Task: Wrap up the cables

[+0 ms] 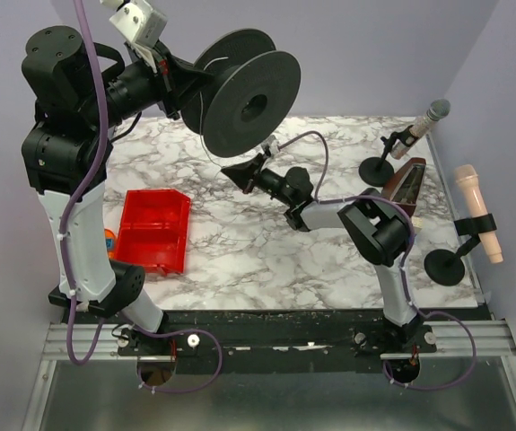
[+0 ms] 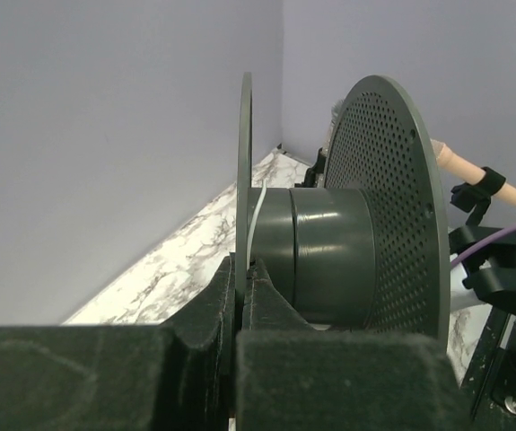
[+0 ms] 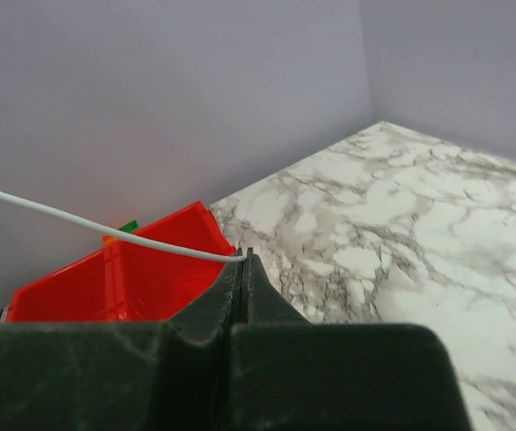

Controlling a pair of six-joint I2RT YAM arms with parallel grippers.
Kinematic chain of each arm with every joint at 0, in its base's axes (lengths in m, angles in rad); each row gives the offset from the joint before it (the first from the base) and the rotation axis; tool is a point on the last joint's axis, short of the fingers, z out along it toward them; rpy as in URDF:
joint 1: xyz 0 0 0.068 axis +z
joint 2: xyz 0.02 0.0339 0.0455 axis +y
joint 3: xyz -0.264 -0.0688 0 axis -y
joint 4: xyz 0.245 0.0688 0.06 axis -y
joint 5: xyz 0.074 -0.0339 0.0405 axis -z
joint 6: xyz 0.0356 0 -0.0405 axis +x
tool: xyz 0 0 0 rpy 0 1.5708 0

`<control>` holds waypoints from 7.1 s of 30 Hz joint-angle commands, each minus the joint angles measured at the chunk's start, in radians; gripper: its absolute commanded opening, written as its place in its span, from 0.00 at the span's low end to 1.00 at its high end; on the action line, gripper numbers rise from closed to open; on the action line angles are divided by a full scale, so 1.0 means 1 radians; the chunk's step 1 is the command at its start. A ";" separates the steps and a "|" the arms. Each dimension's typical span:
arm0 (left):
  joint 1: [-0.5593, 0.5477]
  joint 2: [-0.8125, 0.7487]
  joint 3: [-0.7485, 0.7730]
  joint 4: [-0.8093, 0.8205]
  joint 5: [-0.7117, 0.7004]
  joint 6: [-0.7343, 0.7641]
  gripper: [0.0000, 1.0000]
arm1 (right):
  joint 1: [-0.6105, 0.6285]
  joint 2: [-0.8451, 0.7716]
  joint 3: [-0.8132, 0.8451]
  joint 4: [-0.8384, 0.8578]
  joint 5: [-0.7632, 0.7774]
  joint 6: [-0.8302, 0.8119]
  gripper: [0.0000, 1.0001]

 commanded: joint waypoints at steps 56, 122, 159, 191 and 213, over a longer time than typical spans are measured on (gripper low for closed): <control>-0.186 -0.065 -1.003 0.302 -0.424 0.860 0.00 | -0.153 -0.378 0.831 -1.907 0.477 -0.455 0.01; 0.058 -0.004 -0.391 0.400 -0.103 -0.157 0.00 | 0.020 -0.517 -0.244 -0.581 -0.051 -0.207 0.56; 0.058 0.021 -0.051 0.228 0.000 -0.060 0.00 | 0.141 -0.264 -0.423 -0.173 0.038 -0.191 0.95; 0.061 -0.122 -0.350 -0.261 0.014 0.697 0.00 | -0.376 -0.658 -0.449 -0.546 0.063 0.118 0.01; -0.159 -0.107 -1.064 0.251 -0.500 0.585 0.00 | -0.137 -0.542 0.557 -1.685 0.060 -0.105 0.01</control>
